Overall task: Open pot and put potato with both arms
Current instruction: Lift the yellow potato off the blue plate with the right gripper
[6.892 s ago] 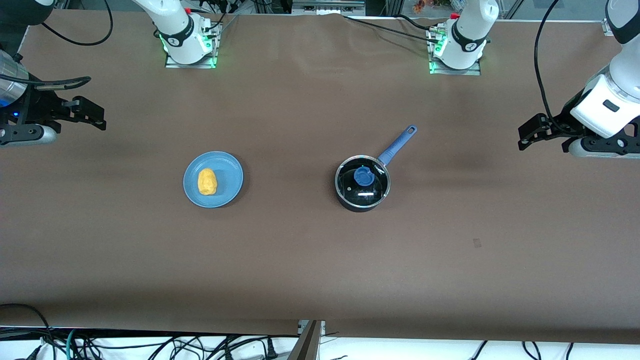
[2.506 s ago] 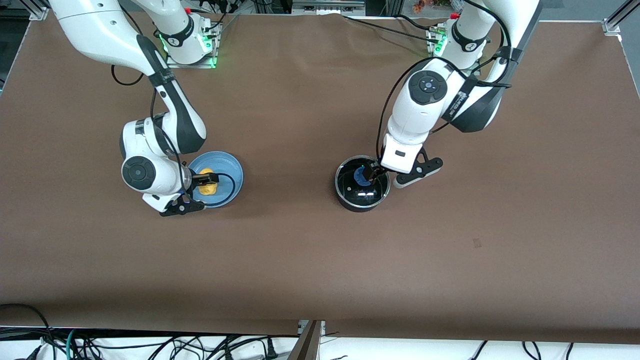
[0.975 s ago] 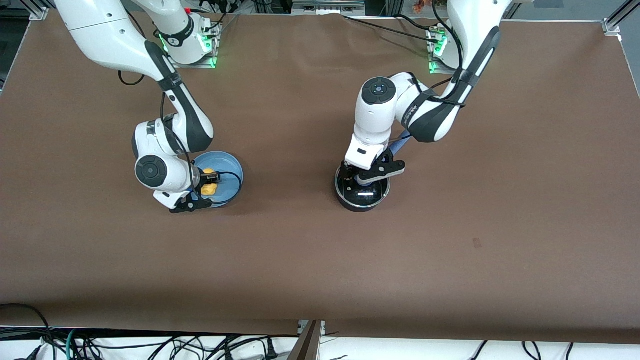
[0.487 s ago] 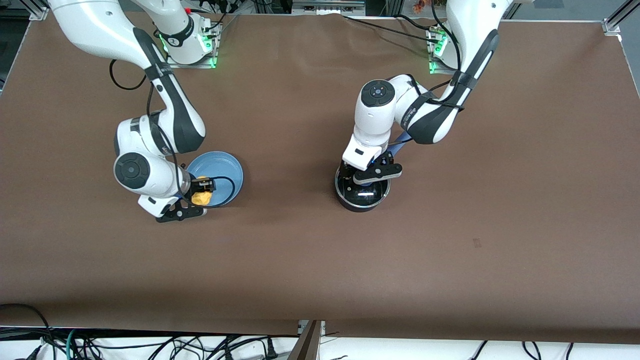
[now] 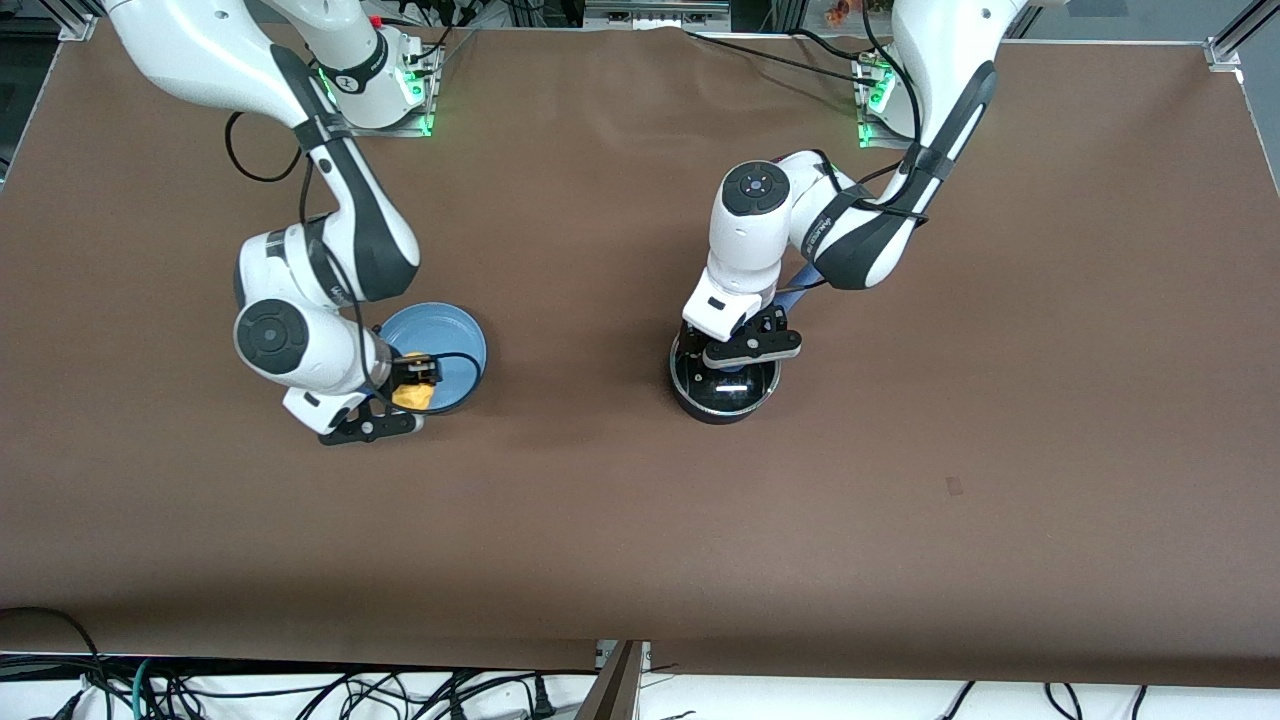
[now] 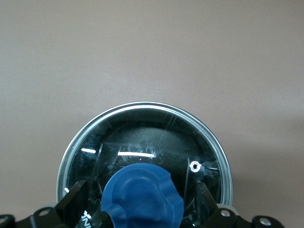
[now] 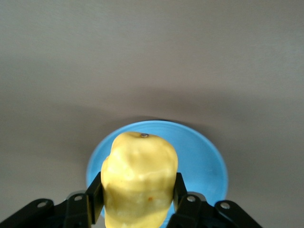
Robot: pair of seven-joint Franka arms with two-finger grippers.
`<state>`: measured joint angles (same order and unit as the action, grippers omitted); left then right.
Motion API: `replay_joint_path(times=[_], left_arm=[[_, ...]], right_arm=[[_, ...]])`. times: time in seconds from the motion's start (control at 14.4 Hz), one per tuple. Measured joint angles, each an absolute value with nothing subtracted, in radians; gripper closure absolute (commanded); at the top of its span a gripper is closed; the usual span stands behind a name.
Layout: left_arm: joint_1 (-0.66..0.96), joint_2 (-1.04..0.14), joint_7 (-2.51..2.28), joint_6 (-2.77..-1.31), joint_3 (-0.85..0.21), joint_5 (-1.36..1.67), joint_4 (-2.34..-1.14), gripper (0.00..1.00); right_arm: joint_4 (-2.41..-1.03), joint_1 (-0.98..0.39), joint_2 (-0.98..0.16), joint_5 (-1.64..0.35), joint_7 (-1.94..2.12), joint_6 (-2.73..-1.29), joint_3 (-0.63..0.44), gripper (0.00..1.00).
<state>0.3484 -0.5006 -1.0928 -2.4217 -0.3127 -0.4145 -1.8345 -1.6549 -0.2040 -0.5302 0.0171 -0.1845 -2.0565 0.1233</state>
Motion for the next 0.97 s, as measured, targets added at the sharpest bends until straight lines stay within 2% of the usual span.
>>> replay_joint_path(times=[0.21,0.97], left_arm=[[0.348,-0.509,-1.071,-2.43,-0.313,-0.415,-1.835,0.08],[0.336,-0.514,-1.033,-2.433,-0.312,-0.415,-1.834,0.12]], right_arm=[[-1.624,-0.249,-0.532,0.017,-0.276,-2.057,0.132,0.75],[-1.586,-0.267,-0.547,-0.082,-0.315,-2.059,0.132,0.75]])
